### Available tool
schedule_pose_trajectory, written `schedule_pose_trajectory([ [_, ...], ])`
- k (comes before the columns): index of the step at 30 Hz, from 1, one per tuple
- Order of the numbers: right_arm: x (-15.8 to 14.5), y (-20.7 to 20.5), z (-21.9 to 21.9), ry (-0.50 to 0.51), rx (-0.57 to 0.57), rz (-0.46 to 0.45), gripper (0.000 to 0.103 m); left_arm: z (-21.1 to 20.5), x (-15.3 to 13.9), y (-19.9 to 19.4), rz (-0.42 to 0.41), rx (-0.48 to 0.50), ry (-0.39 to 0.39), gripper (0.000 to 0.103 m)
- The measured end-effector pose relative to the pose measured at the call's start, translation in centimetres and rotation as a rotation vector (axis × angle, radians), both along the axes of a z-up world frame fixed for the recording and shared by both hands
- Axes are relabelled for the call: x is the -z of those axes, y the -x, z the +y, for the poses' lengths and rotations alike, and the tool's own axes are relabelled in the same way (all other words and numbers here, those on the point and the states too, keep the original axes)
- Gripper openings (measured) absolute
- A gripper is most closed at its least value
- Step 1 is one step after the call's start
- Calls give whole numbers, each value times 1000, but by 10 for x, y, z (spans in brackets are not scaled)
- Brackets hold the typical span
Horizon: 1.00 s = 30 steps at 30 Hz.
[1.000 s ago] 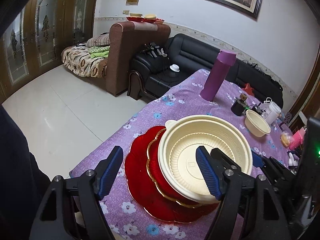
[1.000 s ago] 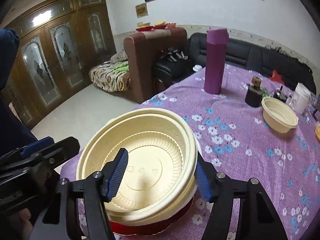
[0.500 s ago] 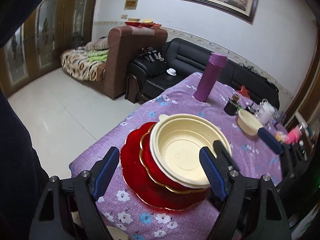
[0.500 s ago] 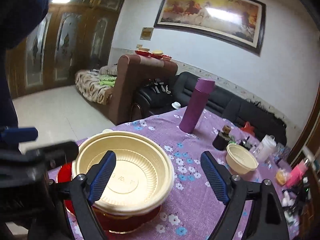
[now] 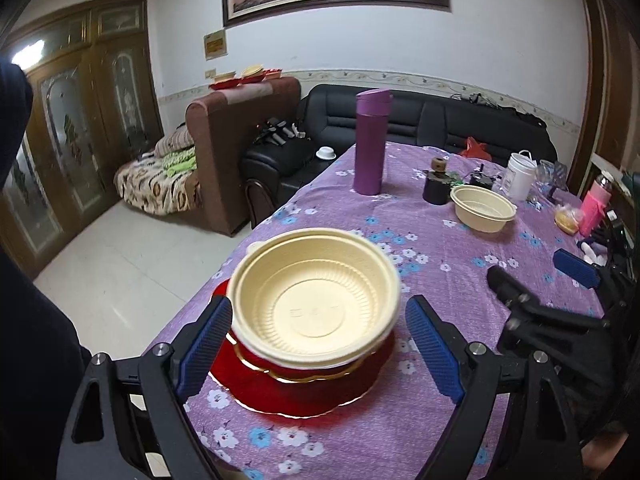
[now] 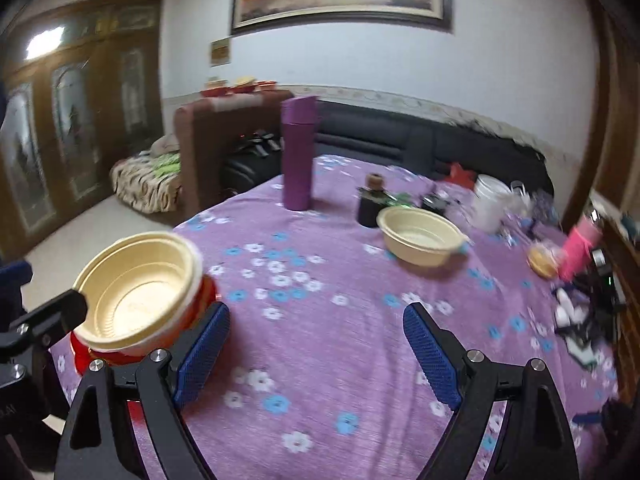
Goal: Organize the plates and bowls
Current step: 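Move both grippers to the second cream plastic bowl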
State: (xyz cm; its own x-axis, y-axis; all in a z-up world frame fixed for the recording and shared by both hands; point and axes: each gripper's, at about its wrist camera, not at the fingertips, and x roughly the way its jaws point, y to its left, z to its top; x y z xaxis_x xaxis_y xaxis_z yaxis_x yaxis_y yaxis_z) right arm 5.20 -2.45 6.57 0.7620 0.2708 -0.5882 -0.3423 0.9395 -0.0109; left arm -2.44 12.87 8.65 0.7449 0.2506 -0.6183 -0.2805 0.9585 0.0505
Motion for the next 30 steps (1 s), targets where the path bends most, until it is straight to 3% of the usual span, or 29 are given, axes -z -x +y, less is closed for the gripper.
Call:
schedule_pose_trajectory([
  [7, 14, -14, -39, -73, 51, 79, 91, -39, 3, -8, 20, 45, -88, 89],
  [17, 21, -22, -76, -101, 106, 99, 91, -74, 11, -23, 63, 116, -120, 89],
  [24, 33, -39, -116, -164, 183, 172, 91, -90, 18, -28, 93, 182, -69, 89],
  [30, 54, -81, -147, -246, 252, 287, 91, -101, 34, -34, 129, 227, -39, 89],
])
